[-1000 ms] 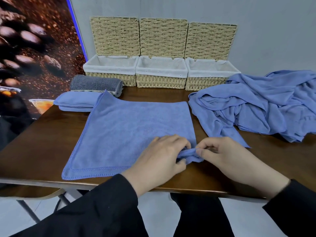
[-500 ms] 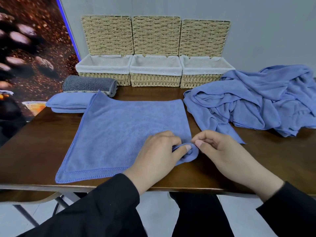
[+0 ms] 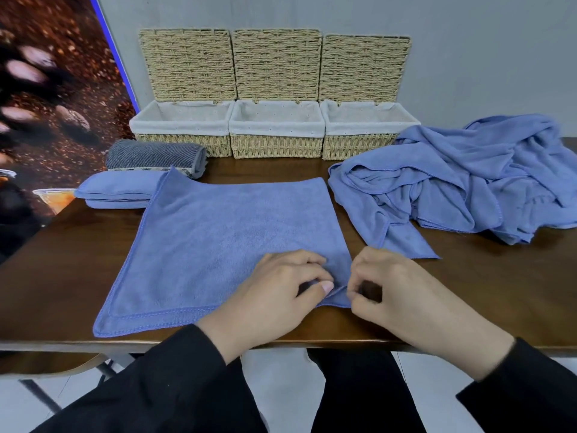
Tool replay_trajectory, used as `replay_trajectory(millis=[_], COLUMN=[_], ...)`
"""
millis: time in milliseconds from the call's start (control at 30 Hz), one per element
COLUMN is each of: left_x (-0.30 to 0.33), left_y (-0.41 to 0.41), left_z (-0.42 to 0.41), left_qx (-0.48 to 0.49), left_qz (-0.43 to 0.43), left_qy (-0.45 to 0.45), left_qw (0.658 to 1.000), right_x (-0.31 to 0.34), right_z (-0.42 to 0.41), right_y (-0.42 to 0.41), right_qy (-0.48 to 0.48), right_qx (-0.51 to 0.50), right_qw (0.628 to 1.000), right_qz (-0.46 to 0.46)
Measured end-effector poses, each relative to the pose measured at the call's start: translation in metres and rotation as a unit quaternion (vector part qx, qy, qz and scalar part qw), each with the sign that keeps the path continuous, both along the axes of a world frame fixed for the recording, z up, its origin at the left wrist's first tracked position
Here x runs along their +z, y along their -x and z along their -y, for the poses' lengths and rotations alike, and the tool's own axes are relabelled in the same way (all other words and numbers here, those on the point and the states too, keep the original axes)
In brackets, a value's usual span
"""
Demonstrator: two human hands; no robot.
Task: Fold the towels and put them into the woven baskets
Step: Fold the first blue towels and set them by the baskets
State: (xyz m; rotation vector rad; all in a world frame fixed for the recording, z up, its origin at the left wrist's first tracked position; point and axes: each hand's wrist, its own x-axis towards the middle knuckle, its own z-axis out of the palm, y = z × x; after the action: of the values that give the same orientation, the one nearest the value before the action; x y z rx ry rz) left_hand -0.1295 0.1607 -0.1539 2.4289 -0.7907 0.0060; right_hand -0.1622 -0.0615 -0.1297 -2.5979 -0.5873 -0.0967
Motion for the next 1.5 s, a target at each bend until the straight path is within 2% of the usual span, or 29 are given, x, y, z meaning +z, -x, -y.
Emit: replay_trajectory(millis=[100, 233, 400, 500, 567, 667, 800, 967, 1133, 1233, 1333, 1400, 1500], left_x=[-0.003, -0.008, -0.011, -0.011, -0.013, -0.015, -0.017, -0.021, -0.016, -0.010, 0.001, 0.007, 0.016], left_y=[0.002, 0.000, 0.005, 0.008, 0.009, 0.012, 0.017, 0.017, 0.025, 0.027, 0.028, 0.024, 0.018], left_z=[-0.016, -0.028, -0.037, -0.036, -0.037, -0.038, -0.045, -0.087, -0.154, -0.186, -0.202, -0.210, -0.214], left_qx=[-0.022, -0.056, -0.059, -0.047, -0.038, -0.004, 0.088, 0.181, 0.188, 0.201, 0.205, 0.231, 0.255], left_qz=[0.036, 0.057, 0.101, 0.147, 0.149, 0.154, 0.187, 0.198, 0.149, 0.123, 0.041, -0.013, -0.024], left_qy=[-0.011, -0.050, -0.035, -0.037, -0.048, -0.064, -0.087, -0.089, -0.085, -0.035, 0.072, 0.121, 0.170], left_qw=[0.999, 0.996, 0.992, 0.987, 0.987, 0.986, 0.974, 0.959, 0.967, 0.971, 0.975, 0.965, 0.952], right_x=[0.002, -0.008, -0.014, -0.020, -0.023, -0.025, -0.027, -0.026, -0.025, -0.017, -0.003, 0.004, 0.009], right_z=[0.006, 0.007, 0.002, -0.010, -0.018, -0.034, -0.048, -0.045, -0.025, -0.019, -0.018, -0.018, -0.015], right_y=[0.001, -0.002, -0.005, -0.012, -0.016, -0.017, -0.017, -0.020, -0.029, -0.030, -0.029, -0.031, -0.037], right_qy=[-0.006, 0.050, 0.011, 0.044, 0.071, 0.112, 0.081, 0.070, 0.096, 0.049, -0.055, -0.124, -0.195], right_qx=[0.039, 0.102, 0.108, 0.113, 0.104, 0.079, 0.003, -0.015, 0.024, -0.008, -0.043, -0.059, -0.088], right_qw=[0.999, 0.994, 0.994, 0.993, 0.991, 0.982, 0.984, 0.986, 0.991, 0.996, 0.997, 0.990, 0.976], right_qz=[-0.009, -0.003, -0.008, 0.000, 0.039, 0.129, 0.158, 0.151, 0.093, 0.074, 0.038, -0.016, -0.034])
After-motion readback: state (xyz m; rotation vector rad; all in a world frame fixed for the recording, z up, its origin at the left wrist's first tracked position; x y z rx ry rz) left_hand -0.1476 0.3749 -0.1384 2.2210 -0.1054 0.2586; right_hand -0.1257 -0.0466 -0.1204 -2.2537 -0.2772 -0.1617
